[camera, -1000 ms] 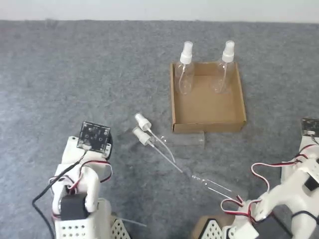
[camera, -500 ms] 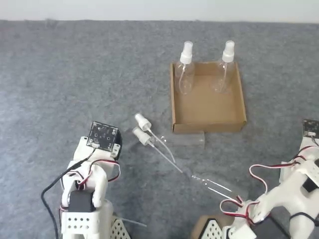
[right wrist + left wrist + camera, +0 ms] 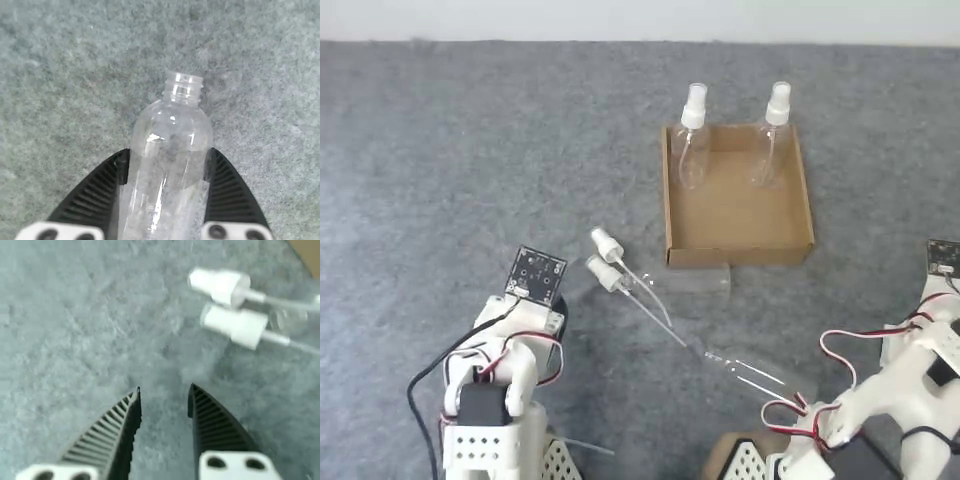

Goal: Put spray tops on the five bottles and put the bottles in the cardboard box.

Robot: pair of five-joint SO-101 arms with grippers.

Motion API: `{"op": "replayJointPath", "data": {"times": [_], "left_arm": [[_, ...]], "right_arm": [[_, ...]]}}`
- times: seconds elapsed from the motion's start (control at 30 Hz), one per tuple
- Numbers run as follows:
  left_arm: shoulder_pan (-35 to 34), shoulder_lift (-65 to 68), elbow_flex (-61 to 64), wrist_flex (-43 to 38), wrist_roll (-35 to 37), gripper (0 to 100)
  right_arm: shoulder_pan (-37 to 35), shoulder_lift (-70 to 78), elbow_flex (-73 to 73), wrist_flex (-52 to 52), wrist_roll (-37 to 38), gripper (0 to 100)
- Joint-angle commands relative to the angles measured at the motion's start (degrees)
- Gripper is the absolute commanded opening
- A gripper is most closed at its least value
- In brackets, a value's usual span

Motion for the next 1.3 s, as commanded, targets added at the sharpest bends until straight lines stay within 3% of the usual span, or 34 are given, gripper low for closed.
{"op": "replayJointPath", "data": {"times": [0.0, 0.7, 1.27], "left_arm": [[0.1, -0.4, -0.3, 1.1, 0.4, 15], [0.0, -0.4, -0.4, 1.2, 0.4, 15], [0.0, -0.4, -0.4, 1.2, 0.4, 15]], "right_arm": [[0.0, 0.3, 0.6, -0.3, -0.7, 10.6], [0.0, 0.0, 0.4, 4.3, -0.4, 10.6], [0.0, -16.3, 1.1, 9.6, -0.5, 10.6]]}}
